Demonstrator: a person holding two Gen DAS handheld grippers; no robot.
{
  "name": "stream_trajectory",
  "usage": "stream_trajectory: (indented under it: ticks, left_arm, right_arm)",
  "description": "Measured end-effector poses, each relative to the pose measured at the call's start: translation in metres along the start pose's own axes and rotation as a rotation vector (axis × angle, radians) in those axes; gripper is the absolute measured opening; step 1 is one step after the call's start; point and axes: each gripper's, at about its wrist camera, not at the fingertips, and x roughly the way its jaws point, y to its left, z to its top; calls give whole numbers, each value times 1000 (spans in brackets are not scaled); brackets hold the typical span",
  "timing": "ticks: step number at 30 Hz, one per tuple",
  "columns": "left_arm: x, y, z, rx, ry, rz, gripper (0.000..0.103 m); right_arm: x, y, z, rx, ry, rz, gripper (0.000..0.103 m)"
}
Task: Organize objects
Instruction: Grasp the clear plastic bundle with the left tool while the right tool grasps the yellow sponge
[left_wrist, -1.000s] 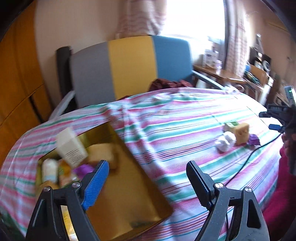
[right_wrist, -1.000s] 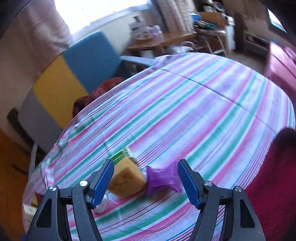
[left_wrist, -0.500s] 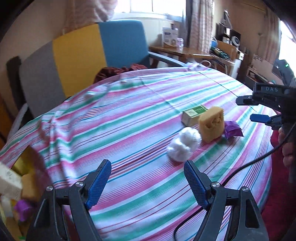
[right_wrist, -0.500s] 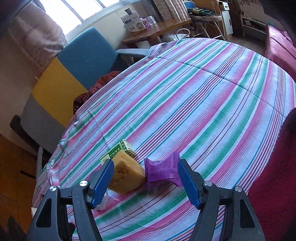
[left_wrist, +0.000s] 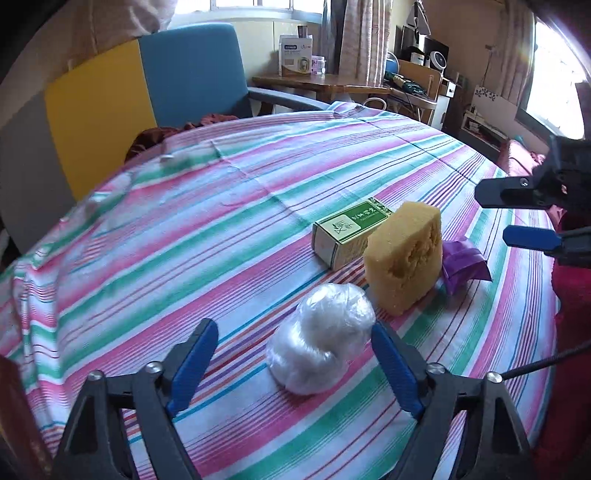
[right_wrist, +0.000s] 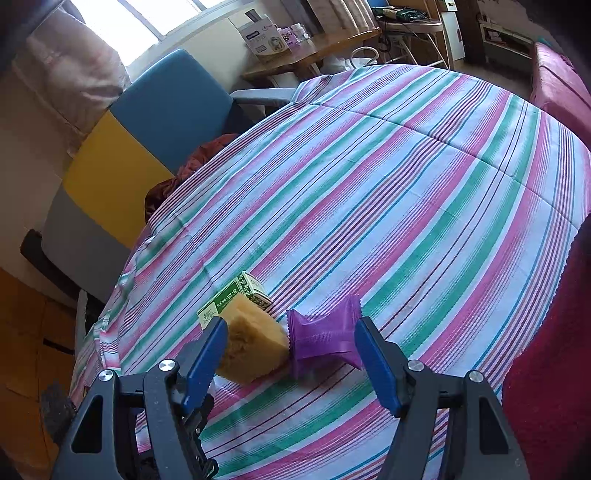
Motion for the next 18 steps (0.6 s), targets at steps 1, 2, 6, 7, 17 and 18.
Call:
stream_trajectory:
  ticks: [1, 2, 6, 7, 17, 18]
  left_arm:
    - [6, 2, 0, -24, 27, -29, 58]
    - [10, 4, -1, -36, 49, -33, 38]
    - [1, 11, -14, -77, 46, -59, 39]
    - [-2, 12, -17, -82, 47, -56, 39]
    - [-36, 25, -57, -165, 50, -19, 39]
    - [-38, 26, -60, -170, 49, -18, 39]
  right_arm:
    - [0, -2, 0, 10, 3, 9, 72]
    - [0, -2, 1, 13, 4, 7, 72]
    - [2, 1, 0, -5, 12, 8, 72]
    - [3, 3, -1, -17, 17, 9, 72]
    - [11, 12, -7, -86, 58, -26, 72]
    - [11, 14, -8, -95, 59, -27, 72]
